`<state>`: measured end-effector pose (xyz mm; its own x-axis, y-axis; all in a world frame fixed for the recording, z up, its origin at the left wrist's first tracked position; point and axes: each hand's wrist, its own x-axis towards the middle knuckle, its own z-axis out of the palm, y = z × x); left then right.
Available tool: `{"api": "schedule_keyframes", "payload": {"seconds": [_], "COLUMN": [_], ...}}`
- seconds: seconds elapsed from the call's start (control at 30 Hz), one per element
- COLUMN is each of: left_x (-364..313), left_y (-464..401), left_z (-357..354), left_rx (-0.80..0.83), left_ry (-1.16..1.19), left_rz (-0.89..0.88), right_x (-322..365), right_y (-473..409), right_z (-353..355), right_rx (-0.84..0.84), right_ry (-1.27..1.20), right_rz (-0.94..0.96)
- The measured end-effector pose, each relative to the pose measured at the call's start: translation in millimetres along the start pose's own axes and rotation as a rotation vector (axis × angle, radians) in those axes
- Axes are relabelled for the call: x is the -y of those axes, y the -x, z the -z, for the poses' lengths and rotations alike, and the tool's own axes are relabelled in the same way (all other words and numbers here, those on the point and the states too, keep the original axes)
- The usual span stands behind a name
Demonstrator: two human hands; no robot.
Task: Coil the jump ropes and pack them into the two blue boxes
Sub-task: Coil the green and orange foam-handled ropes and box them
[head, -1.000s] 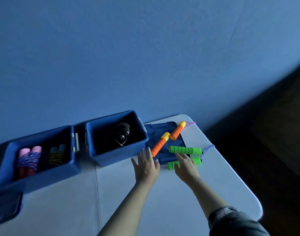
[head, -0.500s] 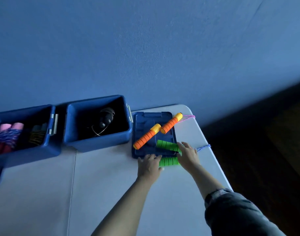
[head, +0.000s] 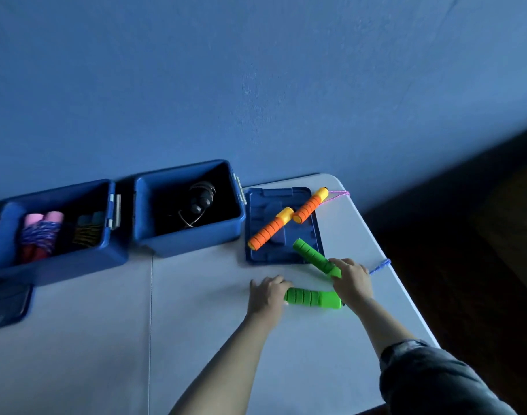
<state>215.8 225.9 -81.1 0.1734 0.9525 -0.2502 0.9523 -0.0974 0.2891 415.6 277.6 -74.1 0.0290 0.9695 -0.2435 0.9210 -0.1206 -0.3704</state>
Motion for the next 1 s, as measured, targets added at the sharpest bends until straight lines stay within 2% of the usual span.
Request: {"api": "schedule_keyframes", "payload": {"seconds": [0.17, 0.43, 0.63, 0.73, 0.83, 1.0], "left_x": [32.7, 105.0, 144.8, 144.9, 134.5, 119.7], "left_y": [34.7, 95.7, 125.7, 123.8, 117.7, 110.7], "left_z": [0.7, 3.6, 3.3, 10.3, 18.3, 24.0], "left_rx": [-0.017, -0.102, -0.209, -0.115, 0.061, 0.095], "left_ry": [-0.006, -0.008, -0.069, -0.141, -0.175, -0.268], "left_rz": [0.017, 0.038, -0.046, -0.121, -0.064, -0.015], "right_x": [14.3, 77.2, 121.4, 123.6, 113.8, 89.7], "right_y": [39.8, 82.6, 96.5, 99.1, 99.8, 94.1], "right_z": [-15.5, -55.7, -75.0, -73.8, -71.2, -66.4], "right_rx": [0.074, 0.166, 0.229, 0.284, 0.375, 0.409], "right_ry": [-0.113, -0.262, -0.306, -0.275, -0.171, -0.027], "right_rz": [0.046, 0.124, 0.174, 0.216, 0.312, 0.359]}}
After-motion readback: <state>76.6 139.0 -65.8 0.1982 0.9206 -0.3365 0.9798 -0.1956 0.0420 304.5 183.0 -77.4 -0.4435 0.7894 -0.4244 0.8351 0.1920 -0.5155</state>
